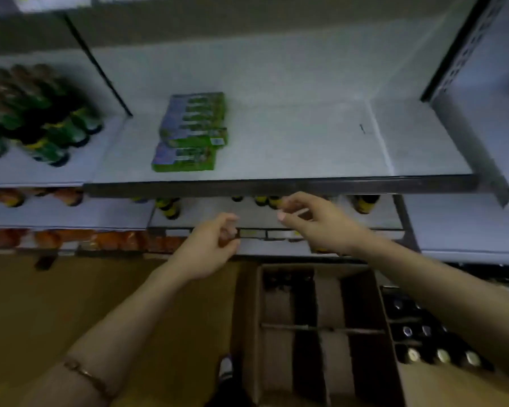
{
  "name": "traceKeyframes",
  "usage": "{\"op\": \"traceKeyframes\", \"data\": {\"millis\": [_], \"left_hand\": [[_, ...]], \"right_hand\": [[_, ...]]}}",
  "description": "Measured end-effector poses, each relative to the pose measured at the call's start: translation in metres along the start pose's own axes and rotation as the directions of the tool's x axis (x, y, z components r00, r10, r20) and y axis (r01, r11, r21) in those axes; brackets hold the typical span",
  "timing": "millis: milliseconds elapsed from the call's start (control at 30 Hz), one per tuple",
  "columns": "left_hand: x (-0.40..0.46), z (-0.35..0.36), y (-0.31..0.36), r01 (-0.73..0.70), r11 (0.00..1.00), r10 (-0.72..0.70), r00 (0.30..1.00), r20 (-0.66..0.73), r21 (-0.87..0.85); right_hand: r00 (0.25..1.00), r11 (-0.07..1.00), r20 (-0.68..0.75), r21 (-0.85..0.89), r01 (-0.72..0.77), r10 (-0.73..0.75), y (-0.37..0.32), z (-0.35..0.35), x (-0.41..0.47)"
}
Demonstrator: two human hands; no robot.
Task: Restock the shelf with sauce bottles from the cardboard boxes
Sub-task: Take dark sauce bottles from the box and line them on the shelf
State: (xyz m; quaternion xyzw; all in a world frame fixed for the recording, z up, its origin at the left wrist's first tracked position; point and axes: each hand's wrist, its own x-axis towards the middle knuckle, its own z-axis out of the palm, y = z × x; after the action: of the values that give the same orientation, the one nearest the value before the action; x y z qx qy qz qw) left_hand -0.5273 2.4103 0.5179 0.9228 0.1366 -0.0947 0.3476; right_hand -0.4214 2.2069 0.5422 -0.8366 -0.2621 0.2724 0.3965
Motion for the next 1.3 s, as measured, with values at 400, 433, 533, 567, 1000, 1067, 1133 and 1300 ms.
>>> {"op": "traceKeyframes", "data": {"millis": [400, 433, 533, 567, 1000, 1067, 1133, 1300], "left_hand": [[0.117, 0.163, -0.148, -0.077, 0.997, 0.076, 0.952, 0.296, -0.01], [0.123, 0.184, -0.16, -0.074, 0.997, 0.068, 0.947, 0.314, 0.009], [0.142, 0.247, -0.192, -0.049, 0.996, 0.017, 0.916, 0.401, 0.07], [0.148, 0.268, -0.202, -0.05, 0.994, 0.004, 0.905, 0.425, 0.097], [0.234, 0.441, -0.311, 0.085, 0.995, -0.093, 0.969, 0.229, 0.045], [0.246, 0.458, -0.319, 0.2, 0.973, -0.181, 0.969, 0.166, -0.111], [0.253, 0.471, -0.326, 0.286, 0.937, -0.252, 0.951, 0.178, -0.199], [0.262, 0.501, -0.342, 0.369, 0.828, -0.339, 0.929, 0.149, -0.421]], "right_hand": [[0.913, 0.92, -0.17, 0.201, -0.336, 0.371, 0.16, 0.135, 0.066], [0.905, 0.915, -0.189, 0.22, -0.338, 0.38, 0.177, 0.143, 0.069], [0.913, 0.924, -0.197, 0.213, -0.317, 0.358, 0.225, 0.173, 0.081], [0.916, 0.928, -0.192, 0.198, -0.315, 0.352, 0.241, 0.185, 0.087], [0.928, 0.943, -0.174, 0.095, -0.318, 0.33, 0.432, 0.303, 0.181], [0.928, 0.943, -0.169, 0.057, -0.327, 0.332, 0.45, 0.314, 0.192], [0.923, 0.939, -0.172, 0.055, -0.339, 0.343, 0.465, 0.322, 0.201], [0.89, 0.917, -0.225, 0.143, -0.373, 0.397, 0.502, 0.344, 0.214]]}}
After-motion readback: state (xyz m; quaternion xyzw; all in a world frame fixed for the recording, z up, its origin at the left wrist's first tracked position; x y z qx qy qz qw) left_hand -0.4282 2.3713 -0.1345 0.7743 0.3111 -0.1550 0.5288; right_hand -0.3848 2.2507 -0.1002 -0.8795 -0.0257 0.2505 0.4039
